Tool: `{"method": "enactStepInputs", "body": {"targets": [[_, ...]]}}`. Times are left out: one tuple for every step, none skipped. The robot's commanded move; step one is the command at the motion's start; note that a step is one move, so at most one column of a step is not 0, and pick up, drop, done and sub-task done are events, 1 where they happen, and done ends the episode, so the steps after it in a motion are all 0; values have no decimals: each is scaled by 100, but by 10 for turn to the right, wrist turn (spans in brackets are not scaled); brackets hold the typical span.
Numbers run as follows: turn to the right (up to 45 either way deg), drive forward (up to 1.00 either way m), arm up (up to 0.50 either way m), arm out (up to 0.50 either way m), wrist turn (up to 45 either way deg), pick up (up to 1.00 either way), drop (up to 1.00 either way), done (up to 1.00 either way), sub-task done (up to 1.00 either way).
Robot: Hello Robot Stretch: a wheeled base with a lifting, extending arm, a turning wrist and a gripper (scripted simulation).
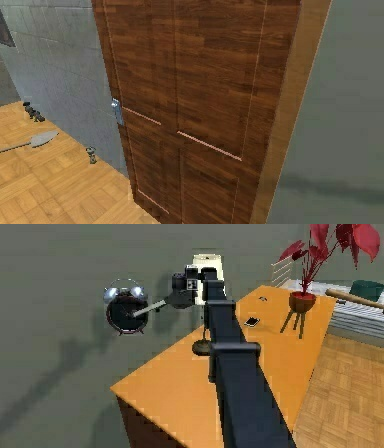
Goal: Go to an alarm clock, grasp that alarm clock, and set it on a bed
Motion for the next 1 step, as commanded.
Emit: {"method": "enactStepInputs", "body": {"targets": [[0, 0, 0, 0, -450, 0, 0, 0, 0]]}}
